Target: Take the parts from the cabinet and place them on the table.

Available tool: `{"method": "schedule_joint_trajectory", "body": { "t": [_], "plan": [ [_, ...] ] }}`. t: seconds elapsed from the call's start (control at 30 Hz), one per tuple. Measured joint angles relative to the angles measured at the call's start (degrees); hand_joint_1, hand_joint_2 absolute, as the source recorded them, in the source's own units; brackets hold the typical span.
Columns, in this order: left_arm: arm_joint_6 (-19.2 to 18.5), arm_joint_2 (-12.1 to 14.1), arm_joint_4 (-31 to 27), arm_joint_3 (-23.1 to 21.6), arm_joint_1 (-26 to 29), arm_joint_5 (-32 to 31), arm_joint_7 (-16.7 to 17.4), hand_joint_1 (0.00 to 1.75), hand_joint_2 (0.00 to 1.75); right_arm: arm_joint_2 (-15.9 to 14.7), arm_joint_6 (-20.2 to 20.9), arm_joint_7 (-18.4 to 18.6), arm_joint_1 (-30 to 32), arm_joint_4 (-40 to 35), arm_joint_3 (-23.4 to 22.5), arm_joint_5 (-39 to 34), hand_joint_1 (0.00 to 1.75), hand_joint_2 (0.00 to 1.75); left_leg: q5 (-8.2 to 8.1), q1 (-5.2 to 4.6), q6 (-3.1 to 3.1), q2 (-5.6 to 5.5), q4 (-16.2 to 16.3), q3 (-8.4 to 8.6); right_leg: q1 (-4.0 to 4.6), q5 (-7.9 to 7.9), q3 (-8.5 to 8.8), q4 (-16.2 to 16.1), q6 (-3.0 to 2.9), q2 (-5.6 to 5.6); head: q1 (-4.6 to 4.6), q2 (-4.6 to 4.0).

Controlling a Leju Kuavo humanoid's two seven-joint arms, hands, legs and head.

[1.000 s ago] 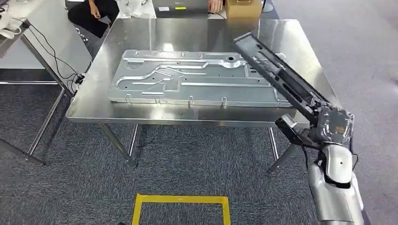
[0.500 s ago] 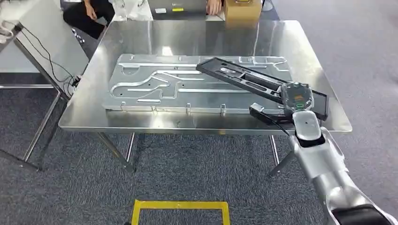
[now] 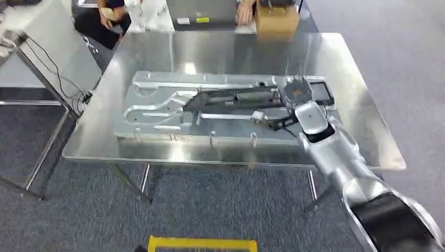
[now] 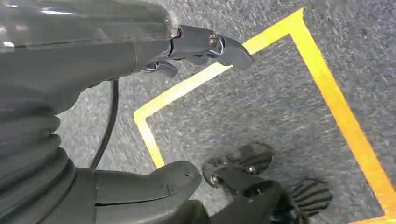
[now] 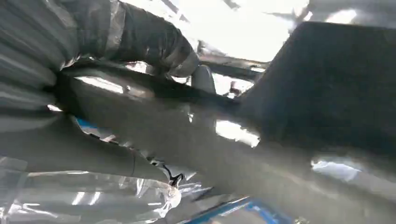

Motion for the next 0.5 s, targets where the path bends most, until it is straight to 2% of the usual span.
{"method": "schedule_joint_trajectory", "body": {
  "t": [0.07, 0.1, 0.13, 0.2, 0.23, 0.27, 0.3, 0.33, 0.37, 0.4, 0.43, 0.47, 0.5],
  "plan": [
    [-0.22, 0.07, 0.00, -0.07, 0.09, 0.17, 0.04, 0.00, 1.75, 1.73, 0.00, -1.09, -0.28, 0.81, 1.22, -0.02, 1.75, 1.75, -0.47, 0.12, -0.55, 0.21, -0.13, 0.23, -0.18, -0.15, 0.92, -0.38, -0.80, 0.22, -0.02, 0.02],
    [-0.31, 0.13, 0.00, -0.11, 0.01, 0.17, 0.04, 0.00, 1.75, 2.82, -0.02, -1.51, -0.33, 1.20, 1.97, -0.02, 1.75, 1.75, -0.96, 0.33, -0.73, 0.39, 2.02, -0.39, -0.16, -0.38, 1.52, -0.65, -1.24, 0.30, -0.07, 0.02],
    [-0.42, 0.13, 0.00, -0.18, -0.22, 0.22, 0.04, 0.00, 1.75, 3.96, -0.11, -1.68, -0.39, 1.60, 2.62, -0.02, 1.75, 1.75, -1.99, 0.39, -0.98, 0.52, 5.66, -2.28, -0.15, -0.57, 1.78, -0.73, -1.52, 0.41, -0.09, 0.02],
    [-0.48, 0.11, 0.00, -0.31, -0.53, 0.24, 0.00, 0.00, 1.75, 5.75, -0.22, -1.94, -0.18, 2.71, 3.85, -0.02, 1.75, 1.75, -6.13, 0.60, -1.53, 0.52, 14.59, -7.92, 0.04, -1.10, 2.08, -0.70, -1.83, 0.55, -0.07, 0.02],
    [-0.48, 0.11, 0.00, -0.35, -0.55, 0.24, 0.00, 0.00, 1.75, 6.27, -0.24, -2.03, 0.02, 3.19, 4.11, -0.02, 1.75, 1.75, -7.36, 0.62, -1.65, 0.52, 17.34, -10.11, 0.13, -1.35, 2.23, -0.66, -1.87, 0.55, -0.07, 0.02],
    [-0.48, 0.11, 0.00, -0.37, -0.43, 0.28, 0.00, 0.00, 1.75, 6.92, -0.20, -2.27, 0.23, 3.71, 4.37, -0.11, 1.75, 1.75, -6.82, 0.62, -1.66, 0.52, 17.79, -11.28, 0.19, -1.63, 2.47, -0.59, -1.85, 0.56, -0.07, 0.02],
    [-0.48, 0.11, 0.00, -0.39, -0.30, 0.42, 0.00, 0.00, 1.75, 7.15, -0.07, -2.45, 0.39, 4.15, 4.50, -0.35, 1.75, 1.75, -4.59, 0.62, -1.57, 0.52, 15.48, -11.04, 0.21, -1.93, 2.82, -0.51, -1.79, 0.55, -0.07, 0.02],
    [-0.48, 0.13, 0.00, -0.39, -0.22, 0.50, 0.00, 0.00, 1.75, 7.32, 0.15, -2.64, 0.49, 4.66, 4.50, -0.66, 1.75, 1.75, -1.30, 0.62, -1.43, 0.52, 11.04, -9.60, 0.23, -2.25, 3.25, -0.47, -1.67, 0.54, -0.07, 0.02],
    [-0.48, 0.20, 0.00, -0.39, -0.16, 0.72, 0.00, 0.00, 1.75, 7.34, 0.29, -2.66, 0.63, 5.27, 4.50, -1.12, 0.00, 1.75, 2.36, 0.62, -1.25, 0.53, 5.48, -7.49, 0.23, -2.51, 3.75, -0.47, -1.54, 0.51, -0.07, 0.02],
    [-0.41, 0.28, 0.00, -0.37, -0.09, 1.09, 0.00, 0.00, 1.75, 7.34, 0.17, -2.64, 0.82, 5.77, 4.50, -1.53, 0.00, 1.75, 4.97, 0.61, -0.91, 0.52, 1.03, -5.89, 0.23, -2.70, 3.98, -0.54, -1.36, 0.47, -0.07, 0.02],
    [-0.31, 0.31, 0.00, -0.37, -0.05, 1.18, 0.02, 0.00, 1.75, 7.30, -0.11, -2.58, 1.01, 6.38, 4.50, -1.90, 0.00, 1.75, 2.90, 0.17, -0.76, 0.51, 0.34, -5.83, 0.49, -2.76, 4.05, -0.36, -1.17, 0.54, -0.07, 0.00],
    [-0.09, 0.33, 0.00, -0.39, -0.10, 1.14, 0.07, 0.00, 1.75, 6.97, -0.70, -2.60, 1.37, 6.99, 4.50, -2.27, 0.00, 1.75, 2.43, 0.11, -0.34, 0.49, 0.43, -5.81, 0.49, -2.82, 3.75, -0.38, -0.83, 0.61, -0.07, 0.02],
    [0.02, 0.35, 0.00, -0.42, 0.13, 1.09, 0.20, 0.00, 1.75, 6.52, -1.46, -2.71, 2.29, 7.38, 4.48, -2.69, 0.00, 1.75, 3.96, 0.09, 0.02, 0.47, 0.33, -5.56, 0.48, -2.98, 3.87, -0.38, -0.48, 0.61, -0.07, 0.02]
  ]
}}
